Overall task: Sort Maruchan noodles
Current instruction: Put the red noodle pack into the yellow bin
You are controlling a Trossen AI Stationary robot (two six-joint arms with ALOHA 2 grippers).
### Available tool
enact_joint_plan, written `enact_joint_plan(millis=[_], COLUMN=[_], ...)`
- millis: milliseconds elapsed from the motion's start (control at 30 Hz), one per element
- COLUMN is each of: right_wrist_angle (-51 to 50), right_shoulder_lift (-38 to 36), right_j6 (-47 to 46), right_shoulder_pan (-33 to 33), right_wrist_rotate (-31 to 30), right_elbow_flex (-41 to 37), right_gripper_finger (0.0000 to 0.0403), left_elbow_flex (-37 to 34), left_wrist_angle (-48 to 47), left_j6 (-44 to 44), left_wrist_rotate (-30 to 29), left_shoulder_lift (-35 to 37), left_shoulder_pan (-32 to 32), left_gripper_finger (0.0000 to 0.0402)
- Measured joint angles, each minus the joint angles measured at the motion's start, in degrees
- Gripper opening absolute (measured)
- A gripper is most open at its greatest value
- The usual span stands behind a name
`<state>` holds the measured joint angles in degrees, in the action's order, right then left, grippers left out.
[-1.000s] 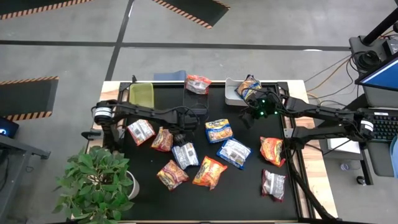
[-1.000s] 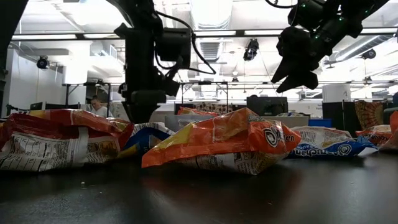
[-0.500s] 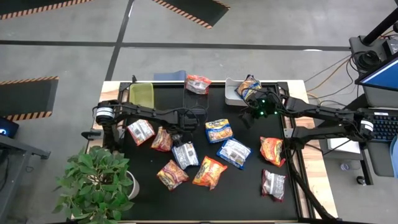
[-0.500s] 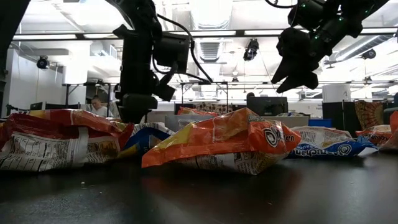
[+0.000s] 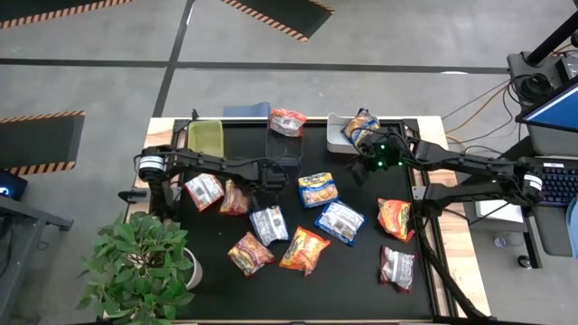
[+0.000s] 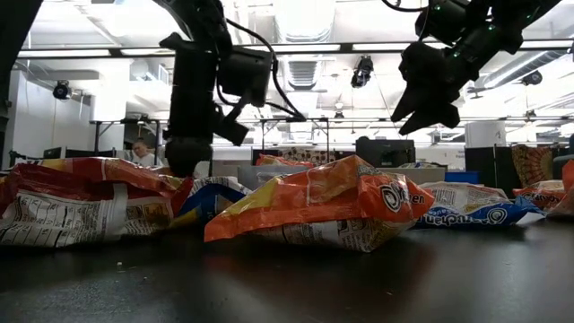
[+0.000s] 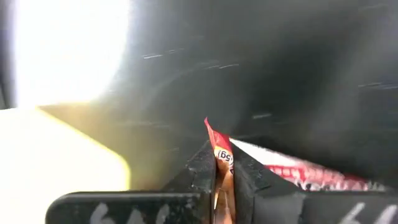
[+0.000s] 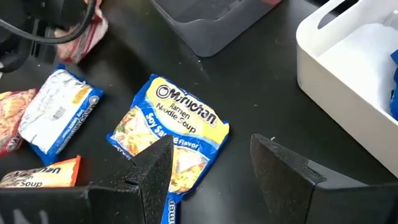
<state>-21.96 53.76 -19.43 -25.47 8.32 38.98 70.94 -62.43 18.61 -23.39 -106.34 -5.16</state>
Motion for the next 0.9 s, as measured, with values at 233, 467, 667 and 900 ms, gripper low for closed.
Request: enact_joint_plan(millis=[233, 467, 667, 900], right_wrist_angle=[0.0, 0.5, 0.5, 0.5], right_shoulder_lift=[0.0, 0.0, 0.0, 0.0], right_j6=[0.3, 0.7, 0.7, 1.1], right_shoulder_pan=[0.0, 0.0, 0.0, 0.0], right_wrist_rotate=[-1.0, -1.0, -1.0, -1.0], right_elbow_flex=[0.0, 0.0, 0.0, 0.0], right_gripper_finger=[0.0203, 0.0203, 0.0203, 0.0203], left_elbow_flex=[4.5, 9.0, 12.9, 16.3], left_wrist_angle=[-7.2, -7.9, -12.2, -13.7], left_j6=[1.8, -1.6, -2.1, -3.6], left_wrist_rotate=[-15.0, -24.0, -36.6, -49.6], left_shoulder_lift=[0.2, 0.2, 0.2, 0.2], left_shoulder_pan=[0.0, -0.4, -2.5, -8.1], left_gripper_finger=[0.0001, 0.0000, 0.0000, 0.0000])
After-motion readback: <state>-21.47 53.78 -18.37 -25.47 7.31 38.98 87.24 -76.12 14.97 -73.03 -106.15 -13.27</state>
